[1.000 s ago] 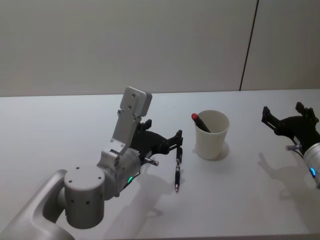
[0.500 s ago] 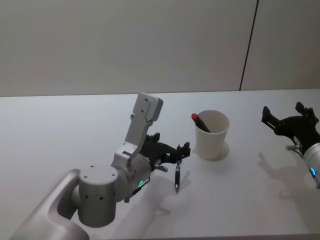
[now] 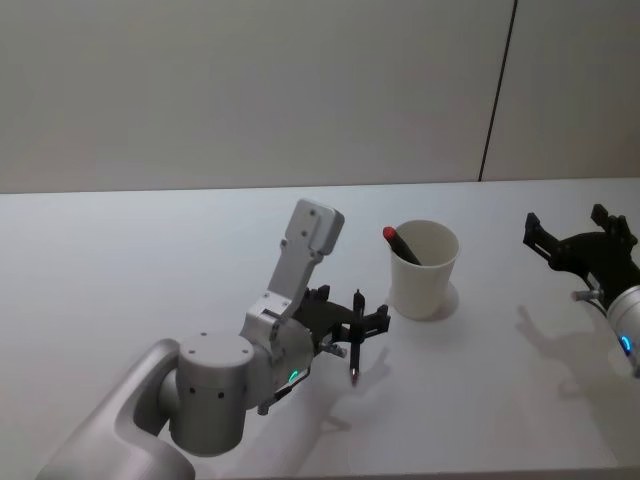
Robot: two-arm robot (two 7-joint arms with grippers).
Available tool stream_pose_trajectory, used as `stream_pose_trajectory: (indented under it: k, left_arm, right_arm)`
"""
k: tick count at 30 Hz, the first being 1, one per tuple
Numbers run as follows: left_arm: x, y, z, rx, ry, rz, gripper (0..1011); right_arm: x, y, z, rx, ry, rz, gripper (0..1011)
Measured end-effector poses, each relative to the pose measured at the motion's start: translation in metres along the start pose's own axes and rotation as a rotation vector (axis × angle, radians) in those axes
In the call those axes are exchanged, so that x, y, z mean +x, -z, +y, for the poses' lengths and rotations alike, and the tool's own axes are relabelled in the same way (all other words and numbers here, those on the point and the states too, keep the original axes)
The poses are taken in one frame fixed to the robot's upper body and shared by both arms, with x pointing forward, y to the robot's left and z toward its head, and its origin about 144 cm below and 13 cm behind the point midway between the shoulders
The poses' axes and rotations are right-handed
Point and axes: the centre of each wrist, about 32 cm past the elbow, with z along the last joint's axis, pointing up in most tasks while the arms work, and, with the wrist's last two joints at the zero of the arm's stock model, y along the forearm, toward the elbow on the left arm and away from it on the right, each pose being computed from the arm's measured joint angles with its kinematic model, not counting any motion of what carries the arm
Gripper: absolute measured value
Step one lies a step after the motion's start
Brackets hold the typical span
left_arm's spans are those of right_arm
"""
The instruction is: Place the pen into the pen holder.
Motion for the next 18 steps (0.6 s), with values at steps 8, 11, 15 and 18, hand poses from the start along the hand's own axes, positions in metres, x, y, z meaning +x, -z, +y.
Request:
stream_pose_trajectory:
  k: [8,11,15,18]
  left_arm:
    - [-0.0021,-0.0004,-0.0032,0.046,-0.001,-0.043,1000]
    - [-0.0029,-0.0007,-0.0042,0.065,-0.001,-0.063,1000]
    - [-0.0042,-0.001,-0.0054,0.093,-0.003,-0.095,999]
    - [-0.0049,-0.001,-0.0061,0.108,-0.005,-0.114,1000]
  right_arm:
    - [0.0,0.0,0.0,0.0,0.0,0.0,1002]
    - [0.0,0.0,0.0,0.0,0.0,0.0,1002]
    - [0.0,0.0,0.0,0.0,0.0,0.0,1002]
    - [0.0,0.0,0.0,0.0,0.0,0.0,1002]
